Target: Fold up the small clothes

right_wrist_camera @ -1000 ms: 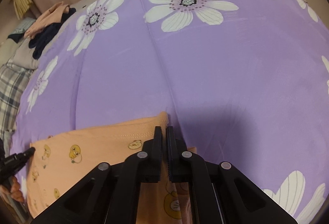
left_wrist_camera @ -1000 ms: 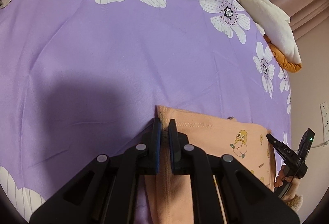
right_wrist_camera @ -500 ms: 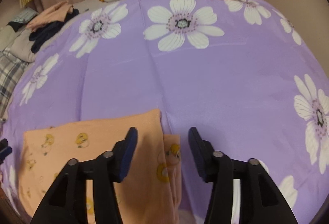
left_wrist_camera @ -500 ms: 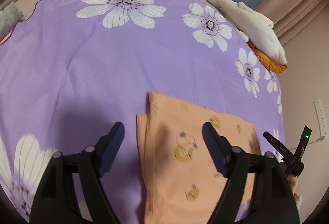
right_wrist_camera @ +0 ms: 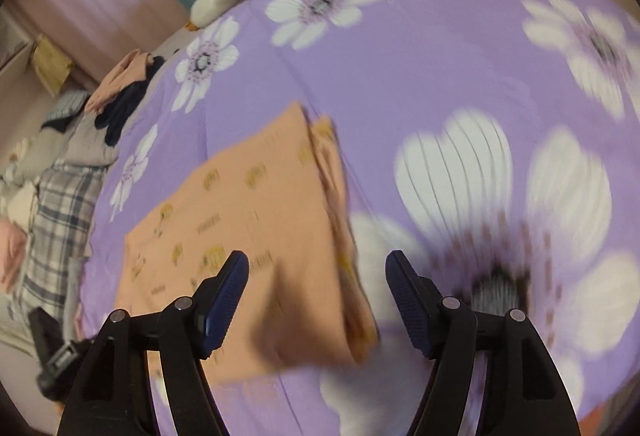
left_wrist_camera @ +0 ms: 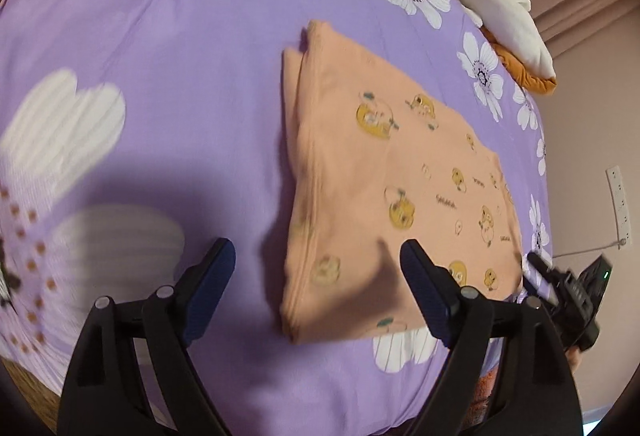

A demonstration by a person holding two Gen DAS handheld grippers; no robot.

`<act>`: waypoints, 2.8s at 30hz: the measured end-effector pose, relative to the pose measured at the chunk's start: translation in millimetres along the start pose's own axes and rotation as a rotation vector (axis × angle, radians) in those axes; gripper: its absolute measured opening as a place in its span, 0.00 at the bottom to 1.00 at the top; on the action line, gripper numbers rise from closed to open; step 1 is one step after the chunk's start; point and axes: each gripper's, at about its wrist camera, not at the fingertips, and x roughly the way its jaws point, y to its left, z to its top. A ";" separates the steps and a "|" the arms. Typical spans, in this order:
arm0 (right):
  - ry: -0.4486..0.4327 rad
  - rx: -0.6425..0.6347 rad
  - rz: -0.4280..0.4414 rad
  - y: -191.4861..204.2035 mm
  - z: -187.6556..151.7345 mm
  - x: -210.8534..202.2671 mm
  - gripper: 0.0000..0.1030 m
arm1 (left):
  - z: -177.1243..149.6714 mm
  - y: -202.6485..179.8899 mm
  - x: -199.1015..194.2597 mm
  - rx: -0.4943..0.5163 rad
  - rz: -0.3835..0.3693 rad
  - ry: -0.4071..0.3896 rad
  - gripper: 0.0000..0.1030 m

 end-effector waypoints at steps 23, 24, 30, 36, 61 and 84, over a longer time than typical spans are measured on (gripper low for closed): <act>-0.024 0.118 0.176 18.5 -12.7 46.2 0.17 | -15.5 -4.6 -5.0 0.013 0.077 0.003 0.74; -0.034 0.115 0.167 17.5 -14.3 41.8 0.15 | -15.5 -3.8 -6.1 0.005 0.074 0.007 0.74; -0.077 0.161 0.170 9.1 -14.3 18.1 0.11 | -13.1 -4.8 -14.1 -0.008 0.070 0.009 0.74; -0.165 0.127 0.023 0.4 -4.4 -9.6 0.11 | -12.4 -6.4 -20.9 0.000 0.069 -0.002 0.74; 0.092 -0.961 -0.058 208.4 -89.0 55.2 0.11 | -15.8 14.5 -51.5 -0.013 0.113 -0.067 0.75; 0.085 -0.572 0.199 149.6 -72.5 -16.7 0.53 | 37.9 -105.7 -29.8 0.290 -0.145 -0.060 0.52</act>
